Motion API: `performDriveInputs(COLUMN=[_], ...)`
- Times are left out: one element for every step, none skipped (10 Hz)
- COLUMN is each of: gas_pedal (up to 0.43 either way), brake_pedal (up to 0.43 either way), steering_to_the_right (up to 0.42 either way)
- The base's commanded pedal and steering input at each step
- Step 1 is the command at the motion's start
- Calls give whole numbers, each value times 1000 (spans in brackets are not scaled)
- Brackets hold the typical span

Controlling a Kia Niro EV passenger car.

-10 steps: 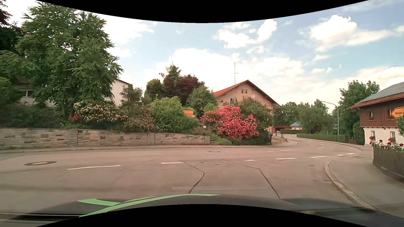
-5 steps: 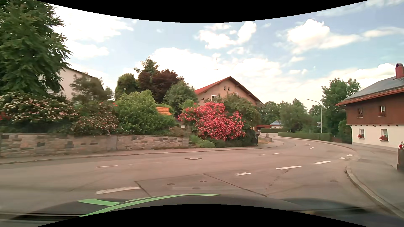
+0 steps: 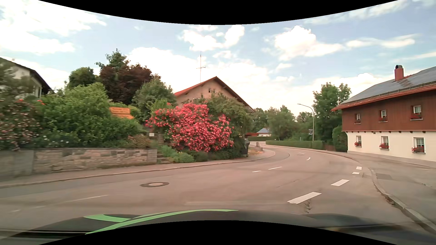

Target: Follow the waypoints while adhering to traffic rules and regulations

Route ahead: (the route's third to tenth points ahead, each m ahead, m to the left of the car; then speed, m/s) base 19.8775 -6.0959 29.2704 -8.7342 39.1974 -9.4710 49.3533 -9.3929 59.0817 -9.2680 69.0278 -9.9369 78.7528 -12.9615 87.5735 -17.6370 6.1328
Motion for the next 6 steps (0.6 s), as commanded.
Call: performDriveInputs(gas_pedal=[87,87,98,118,118,118], brake_pedal=[0,0,0,0,0,0], steering_to_the_right=[289,291,291,292,293,292])
